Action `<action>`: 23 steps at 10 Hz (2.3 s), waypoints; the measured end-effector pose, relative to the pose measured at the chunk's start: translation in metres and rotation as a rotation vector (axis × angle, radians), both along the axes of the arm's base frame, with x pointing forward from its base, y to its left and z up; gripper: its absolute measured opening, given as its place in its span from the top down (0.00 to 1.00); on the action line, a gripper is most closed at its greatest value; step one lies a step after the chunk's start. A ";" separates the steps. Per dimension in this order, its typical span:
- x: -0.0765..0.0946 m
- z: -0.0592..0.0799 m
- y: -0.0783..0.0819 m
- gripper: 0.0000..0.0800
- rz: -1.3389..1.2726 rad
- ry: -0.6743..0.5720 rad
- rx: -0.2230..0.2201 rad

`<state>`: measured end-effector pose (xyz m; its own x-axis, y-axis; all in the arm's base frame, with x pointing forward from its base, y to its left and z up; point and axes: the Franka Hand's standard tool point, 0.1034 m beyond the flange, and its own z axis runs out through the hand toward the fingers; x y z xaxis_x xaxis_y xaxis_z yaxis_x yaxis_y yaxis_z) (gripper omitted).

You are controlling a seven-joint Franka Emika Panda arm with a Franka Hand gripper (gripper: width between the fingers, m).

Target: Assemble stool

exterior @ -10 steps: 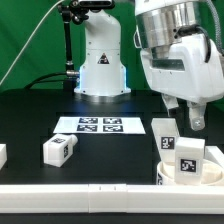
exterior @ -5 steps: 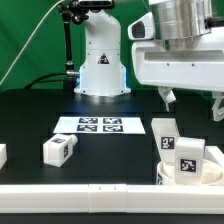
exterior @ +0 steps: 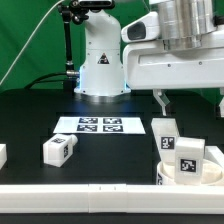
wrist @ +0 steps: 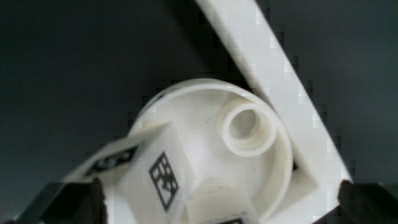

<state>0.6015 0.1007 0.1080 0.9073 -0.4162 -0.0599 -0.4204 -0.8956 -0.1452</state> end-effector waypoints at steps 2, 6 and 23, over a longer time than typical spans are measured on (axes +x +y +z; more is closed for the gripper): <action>0.001 0.002 0.003 0.19 0.155 -0.023 -0.017; 0.002 0.001 0.001 0.19 0.432 -0.063 -0.030; 0.000 -0.019 -0.028 0.19 1.739 -0.180 -0.139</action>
Offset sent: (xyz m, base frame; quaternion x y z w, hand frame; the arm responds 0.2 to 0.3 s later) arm 0.0000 0.0000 0.0000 0.0000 0.0000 -0.1938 0.9810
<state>0.6011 0.0730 0.0887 0.2550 0.9665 0.0306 0.9662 -0.2560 0.0320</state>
